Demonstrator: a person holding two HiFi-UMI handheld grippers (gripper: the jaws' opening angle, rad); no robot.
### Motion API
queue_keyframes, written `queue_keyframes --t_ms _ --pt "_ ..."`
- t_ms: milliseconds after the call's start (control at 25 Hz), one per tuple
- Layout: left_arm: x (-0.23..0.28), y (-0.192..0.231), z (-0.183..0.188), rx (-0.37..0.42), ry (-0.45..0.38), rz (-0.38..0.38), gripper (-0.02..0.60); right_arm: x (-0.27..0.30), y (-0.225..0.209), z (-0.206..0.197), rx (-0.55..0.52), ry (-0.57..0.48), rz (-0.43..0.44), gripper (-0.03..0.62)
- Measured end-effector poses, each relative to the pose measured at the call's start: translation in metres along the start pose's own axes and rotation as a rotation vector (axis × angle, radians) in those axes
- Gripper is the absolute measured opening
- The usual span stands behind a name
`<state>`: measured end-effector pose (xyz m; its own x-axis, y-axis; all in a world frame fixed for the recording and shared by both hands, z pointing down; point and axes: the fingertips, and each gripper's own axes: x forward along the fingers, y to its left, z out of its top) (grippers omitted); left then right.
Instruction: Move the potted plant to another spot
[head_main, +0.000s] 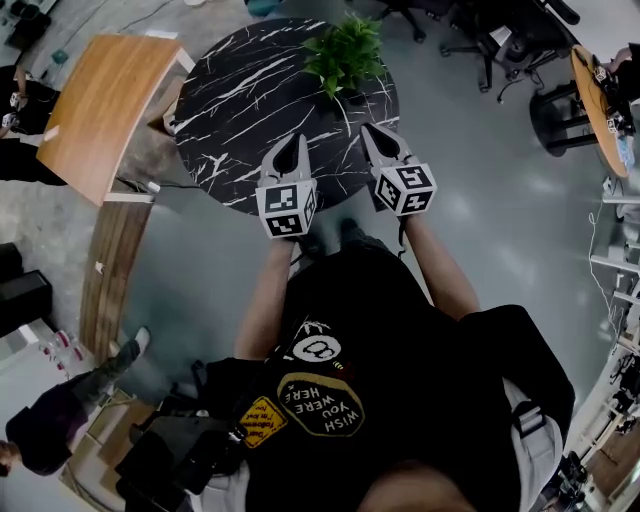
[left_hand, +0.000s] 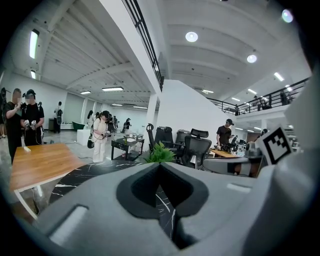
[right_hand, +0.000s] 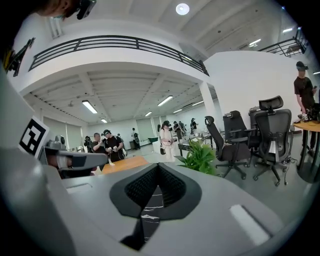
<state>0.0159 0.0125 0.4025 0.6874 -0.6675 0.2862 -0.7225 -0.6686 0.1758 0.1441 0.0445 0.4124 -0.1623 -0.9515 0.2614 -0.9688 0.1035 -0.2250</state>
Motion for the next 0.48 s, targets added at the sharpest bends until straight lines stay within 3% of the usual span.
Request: queue_keyframes --t_ms 240,480 --pt "0.023 0.035 -0.022 -0.013 0.052 0.034 0.005 0.048 -0.033 -0.039 -0.059 0.028 -0.009 0.002" --pt "0.076 0.054 -0.039 0.005 0.043 0.056 0.005 0.107 -0.086 -0.081 -0.052 0.087 -0.021 0.002"
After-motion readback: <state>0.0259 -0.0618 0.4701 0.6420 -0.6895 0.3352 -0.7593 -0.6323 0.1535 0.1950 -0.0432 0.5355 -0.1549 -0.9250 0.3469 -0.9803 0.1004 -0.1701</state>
